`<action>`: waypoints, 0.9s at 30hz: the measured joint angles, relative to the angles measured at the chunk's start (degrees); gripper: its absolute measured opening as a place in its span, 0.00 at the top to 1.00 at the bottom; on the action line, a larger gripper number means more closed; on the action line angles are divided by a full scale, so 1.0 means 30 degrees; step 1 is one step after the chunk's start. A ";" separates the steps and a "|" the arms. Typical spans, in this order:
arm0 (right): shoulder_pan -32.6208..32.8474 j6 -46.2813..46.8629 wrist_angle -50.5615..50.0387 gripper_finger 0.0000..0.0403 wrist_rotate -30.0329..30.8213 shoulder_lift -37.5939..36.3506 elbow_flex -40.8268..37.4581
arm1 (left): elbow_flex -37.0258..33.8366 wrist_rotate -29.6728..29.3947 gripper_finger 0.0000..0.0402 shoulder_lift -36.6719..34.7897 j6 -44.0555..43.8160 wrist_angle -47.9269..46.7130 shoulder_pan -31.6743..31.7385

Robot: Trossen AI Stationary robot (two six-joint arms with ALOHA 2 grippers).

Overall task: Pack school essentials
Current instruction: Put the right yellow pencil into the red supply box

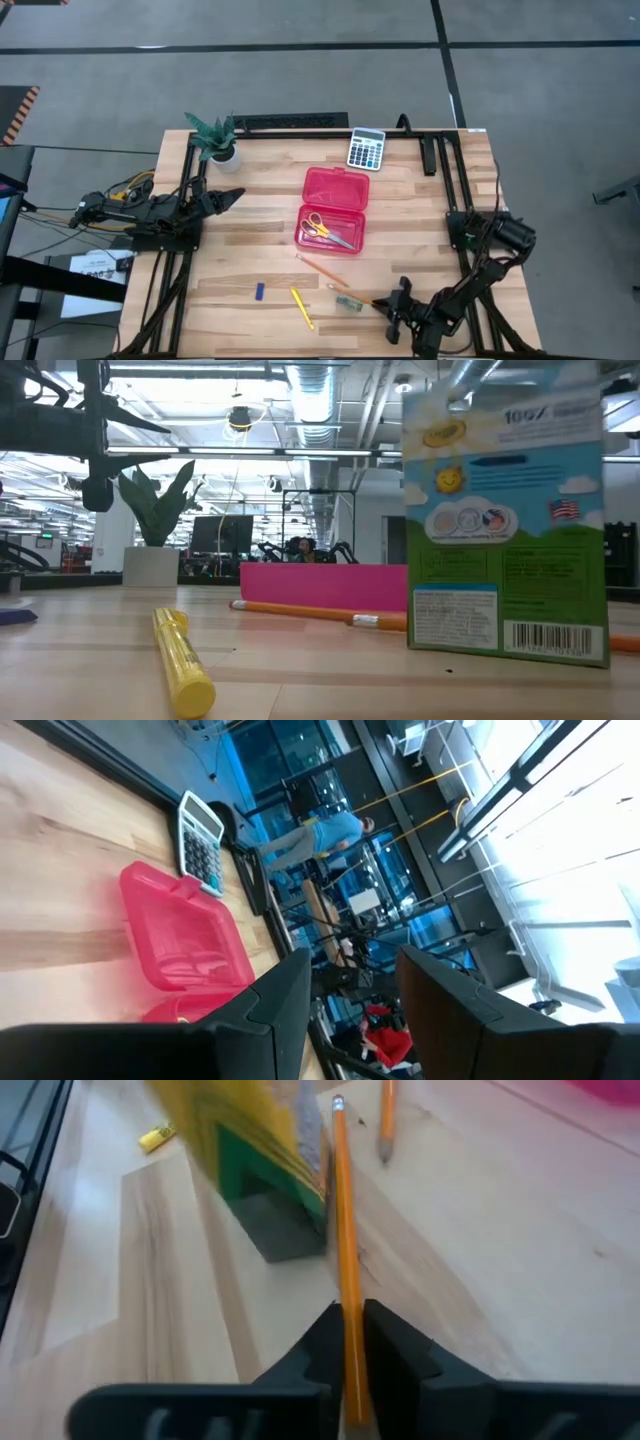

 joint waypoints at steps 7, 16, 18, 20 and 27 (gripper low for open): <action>-0.0388 0.0005 -0.1432 0.97 -0.0423 -0.0667 0.0000 | -0.0002 -0.0018 0.66 0.0000 0.0000 0.0000 0.0004; -0.1165 -0.0291 -0.2438 0.98 -0.0410 -0.1694 -0.0143 | 0.0000 -0.0018 0.66 0.0000 0.0089 0.0006 0.0000; -0.1406 -0.0601 -0.2641 0.98 -0.0402 -0.2161 -0.0178 | -0.0001 -0.0014 0.66 0.0000 0.0131 0.0006 0.0004; -0.1685 -0.1046 -0.3179 0.98 -0.0415 -0.2703 -0.0279 | 0.0002 -0.0011 0.66 0.0000 0.0138 0.0006 -0.0002; -0.2297 -0.3085 -0.4032 0.98 -0.0072 -0.5110 -0.0240 | -0.0002 -0.0011 0.66 0.0000 0.0147 0.0006 0.0005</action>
